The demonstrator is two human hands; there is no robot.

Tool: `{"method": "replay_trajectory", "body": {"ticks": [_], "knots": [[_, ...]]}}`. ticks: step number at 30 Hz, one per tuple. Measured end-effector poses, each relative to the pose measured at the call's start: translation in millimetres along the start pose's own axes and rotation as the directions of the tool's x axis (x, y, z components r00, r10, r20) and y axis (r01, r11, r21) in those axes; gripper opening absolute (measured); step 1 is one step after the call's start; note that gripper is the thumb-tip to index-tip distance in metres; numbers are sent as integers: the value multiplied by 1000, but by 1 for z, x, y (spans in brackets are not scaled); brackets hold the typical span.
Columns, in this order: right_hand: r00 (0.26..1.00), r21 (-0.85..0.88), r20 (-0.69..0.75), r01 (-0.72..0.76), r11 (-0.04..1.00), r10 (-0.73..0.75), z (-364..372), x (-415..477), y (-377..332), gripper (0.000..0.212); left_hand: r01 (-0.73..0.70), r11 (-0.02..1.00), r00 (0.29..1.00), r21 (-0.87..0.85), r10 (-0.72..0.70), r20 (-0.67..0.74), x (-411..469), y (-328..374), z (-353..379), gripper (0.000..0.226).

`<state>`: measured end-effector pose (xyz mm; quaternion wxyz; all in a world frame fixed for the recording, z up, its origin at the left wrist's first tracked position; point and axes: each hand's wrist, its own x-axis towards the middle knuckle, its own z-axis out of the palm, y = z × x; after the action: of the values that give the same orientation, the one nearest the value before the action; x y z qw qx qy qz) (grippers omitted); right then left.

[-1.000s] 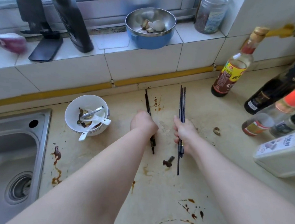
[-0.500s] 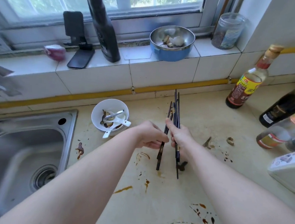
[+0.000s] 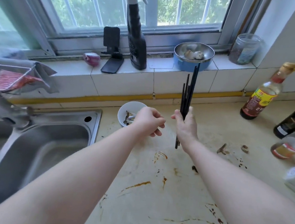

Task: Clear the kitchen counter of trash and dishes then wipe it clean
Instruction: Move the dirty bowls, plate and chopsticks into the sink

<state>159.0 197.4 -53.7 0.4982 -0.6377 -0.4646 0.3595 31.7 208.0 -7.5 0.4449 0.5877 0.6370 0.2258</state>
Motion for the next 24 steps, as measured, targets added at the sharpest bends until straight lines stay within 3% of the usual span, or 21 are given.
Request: {"method": "replay_trajectory", "body": {"ticks": [4,10,15,20,24], "knots": [[1000,21,-15,21,1000,-21,10,-8,10,9,5,992,982,-126,-29,-184,-4,-8,-19,13],[1000,-19,-19,-3,1000,3,16,-22,29,13,94,968,941,-232,-162,-297,-5,-41,-39,16],[999,-124,7,-52,991,53,19,-17,26,18,196,973,826,-125,-233,-513,-2,-54,-51,18],[968,-214,78,-219,952,241,29,3,17,15,346,932,837,-106,-358,-415,6,-66,-58,47],[925,-220,132,-323,920,357,44,20,9,15,439,881,843,-180,-472,-259,13,-76,-58,53]]}}
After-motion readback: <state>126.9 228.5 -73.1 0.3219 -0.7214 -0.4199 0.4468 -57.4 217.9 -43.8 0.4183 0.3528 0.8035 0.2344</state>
